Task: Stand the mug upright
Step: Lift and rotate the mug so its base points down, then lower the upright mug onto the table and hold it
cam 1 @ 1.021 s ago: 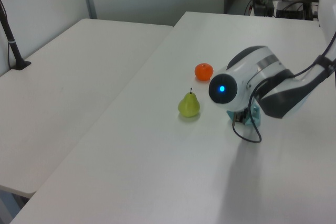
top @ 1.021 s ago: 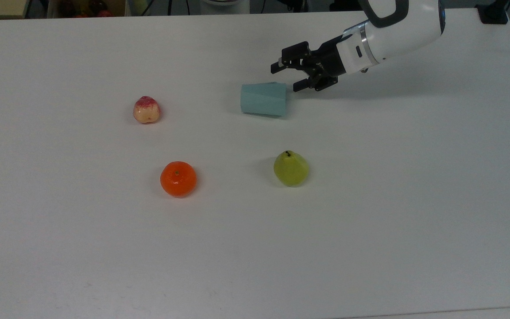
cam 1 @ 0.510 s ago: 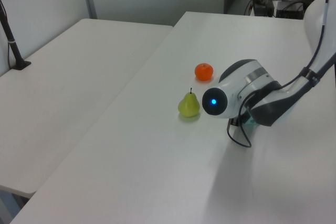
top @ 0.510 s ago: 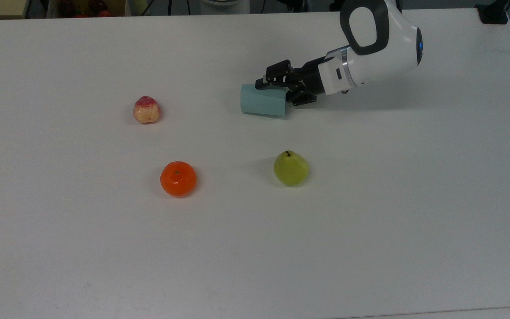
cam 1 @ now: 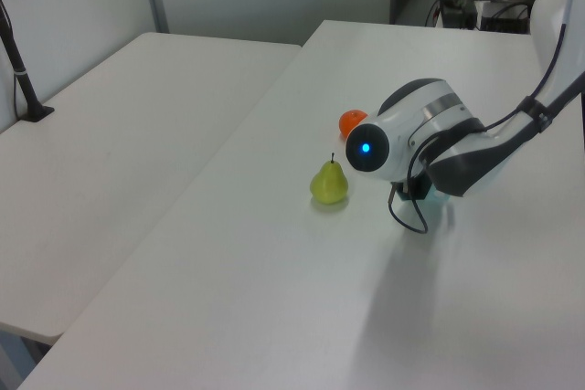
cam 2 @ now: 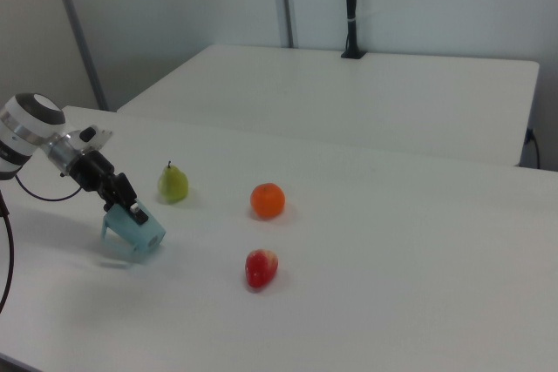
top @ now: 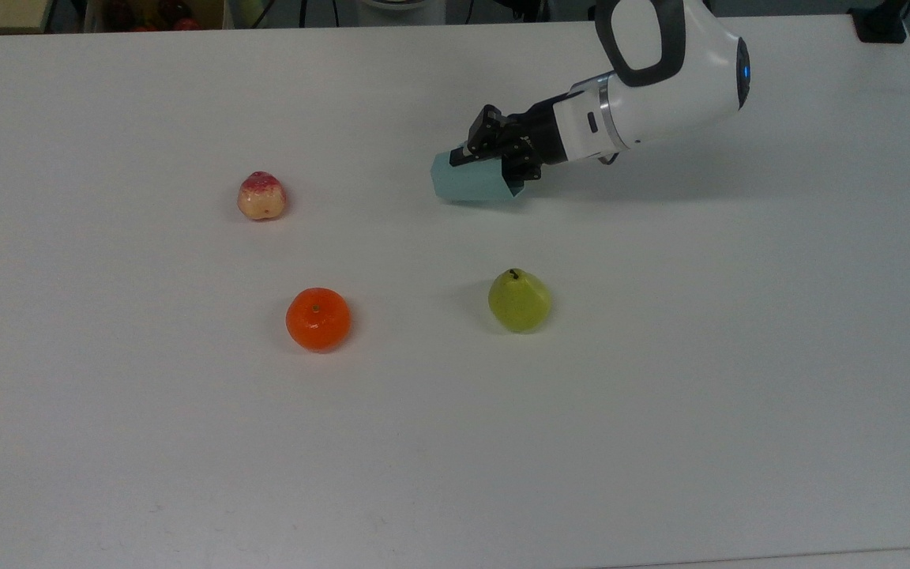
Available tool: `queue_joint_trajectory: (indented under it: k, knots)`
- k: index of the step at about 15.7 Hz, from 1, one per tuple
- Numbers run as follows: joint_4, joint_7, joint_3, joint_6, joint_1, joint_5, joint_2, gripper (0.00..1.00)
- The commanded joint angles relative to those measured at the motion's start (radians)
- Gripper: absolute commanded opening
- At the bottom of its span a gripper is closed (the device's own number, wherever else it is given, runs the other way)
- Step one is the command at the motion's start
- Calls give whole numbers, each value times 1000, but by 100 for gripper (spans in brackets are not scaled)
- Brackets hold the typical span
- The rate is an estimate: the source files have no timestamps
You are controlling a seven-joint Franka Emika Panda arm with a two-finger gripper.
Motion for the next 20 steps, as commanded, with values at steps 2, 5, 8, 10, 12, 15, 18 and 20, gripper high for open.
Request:
queue_joint_trajectory:
  k: [2,5,8,10,12,15,18,20]
  knots:
    - [-16,-129,-2,-16,-38,86,-93,0]
    - [-13,-201,0,31,-97,183,-144,0]
    - [-19,-307,0,186,-191,358,-210,0]
    - [-19,-431,0,231,-228,444,-210,0]
    - [-30,-529,0,286,-262,510,-210,0]
    - [-111,-658,0,410,-279,560,-209,0]
    - [-192,-793,0,549,-348,598,-206,0]
    - [-197,-905,0,574,-383,677,-204,0]
